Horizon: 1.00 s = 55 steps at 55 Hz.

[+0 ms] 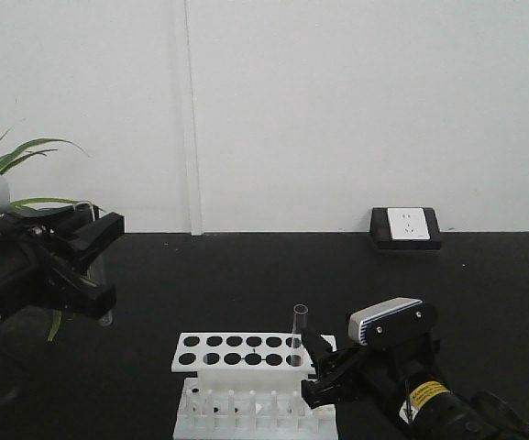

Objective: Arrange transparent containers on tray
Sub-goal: 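Close both grippers and lift the test tubes out of the rack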

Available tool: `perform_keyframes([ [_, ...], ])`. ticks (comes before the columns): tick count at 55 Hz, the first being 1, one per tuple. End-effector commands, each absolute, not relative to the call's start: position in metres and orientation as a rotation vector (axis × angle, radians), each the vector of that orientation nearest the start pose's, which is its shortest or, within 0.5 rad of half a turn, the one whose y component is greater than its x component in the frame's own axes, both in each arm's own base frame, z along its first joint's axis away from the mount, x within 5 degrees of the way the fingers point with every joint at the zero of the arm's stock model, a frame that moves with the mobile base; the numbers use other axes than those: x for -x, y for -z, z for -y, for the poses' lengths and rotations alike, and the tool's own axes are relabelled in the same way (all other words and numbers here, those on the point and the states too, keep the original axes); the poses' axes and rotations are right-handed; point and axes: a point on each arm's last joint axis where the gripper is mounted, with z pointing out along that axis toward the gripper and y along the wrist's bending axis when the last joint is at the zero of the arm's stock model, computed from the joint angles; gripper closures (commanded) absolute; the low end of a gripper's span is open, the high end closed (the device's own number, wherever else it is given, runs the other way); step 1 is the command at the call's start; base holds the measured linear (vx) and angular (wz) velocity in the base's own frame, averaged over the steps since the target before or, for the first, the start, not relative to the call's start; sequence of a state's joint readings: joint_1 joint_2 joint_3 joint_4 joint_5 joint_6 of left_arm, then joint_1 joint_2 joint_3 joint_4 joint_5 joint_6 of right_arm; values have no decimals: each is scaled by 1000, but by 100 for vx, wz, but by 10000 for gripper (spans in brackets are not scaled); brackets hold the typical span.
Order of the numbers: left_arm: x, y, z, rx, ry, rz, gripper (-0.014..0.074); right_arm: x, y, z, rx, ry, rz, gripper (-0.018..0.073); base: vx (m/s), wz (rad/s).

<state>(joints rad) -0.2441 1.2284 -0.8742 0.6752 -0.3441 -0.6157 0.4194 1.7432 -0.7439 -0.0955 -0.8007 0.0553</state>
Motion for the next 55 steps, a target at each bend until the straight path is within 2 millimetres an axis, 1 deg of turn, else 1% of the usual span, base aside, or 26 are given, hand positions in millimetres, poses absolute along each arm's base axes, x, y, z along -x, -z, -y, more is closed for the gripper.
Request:
perform_keyframes([
  [1, -255, -377, 88, -377, 398, -1415, 602, -318, -228, -151, 394, -394, -1461, 79, 0, 0],
  [6, -254, -375, 88, -378, 400, -1419, 602, -324, -226, -154, 389, -409, -1464, 79, 0, 0],
  [12, -254, -375, 89, -379, 403, -1415, 602, -333, -229, -158, 361, -439, -1454, 79, 0, 0],
  [23, -254, -375, 89, -395, 381, -1412, 602, -347, -230, -167, 402, -440, -1445, 79, 0, 0],
  [37, -254, -375, 89, -395, 381, -1412, 602, -367, -215, -177, 392, -477, -1470, 79, 0, 0],
  [43, -254, -375, 88, -394, 382, -1412, 602, -372, -211, -180, 396, -479, -1466, 88, 0, 0],
  [47, -254, -375, 88, -394, 382, -1412, 602, -373, -210, -181, 400, -482, -1463, 145, 0, 0],
  [53, -254, -375, 88, -394, 382, -1412, 602, -372, -211, -181, 401, -484, -1456, 328, 0, 0],
  [55, -254, -375, 88, -394, 382, -1412, 602, -372, -213, -181, 398, -488, -1441, 414, 0, 0],
])
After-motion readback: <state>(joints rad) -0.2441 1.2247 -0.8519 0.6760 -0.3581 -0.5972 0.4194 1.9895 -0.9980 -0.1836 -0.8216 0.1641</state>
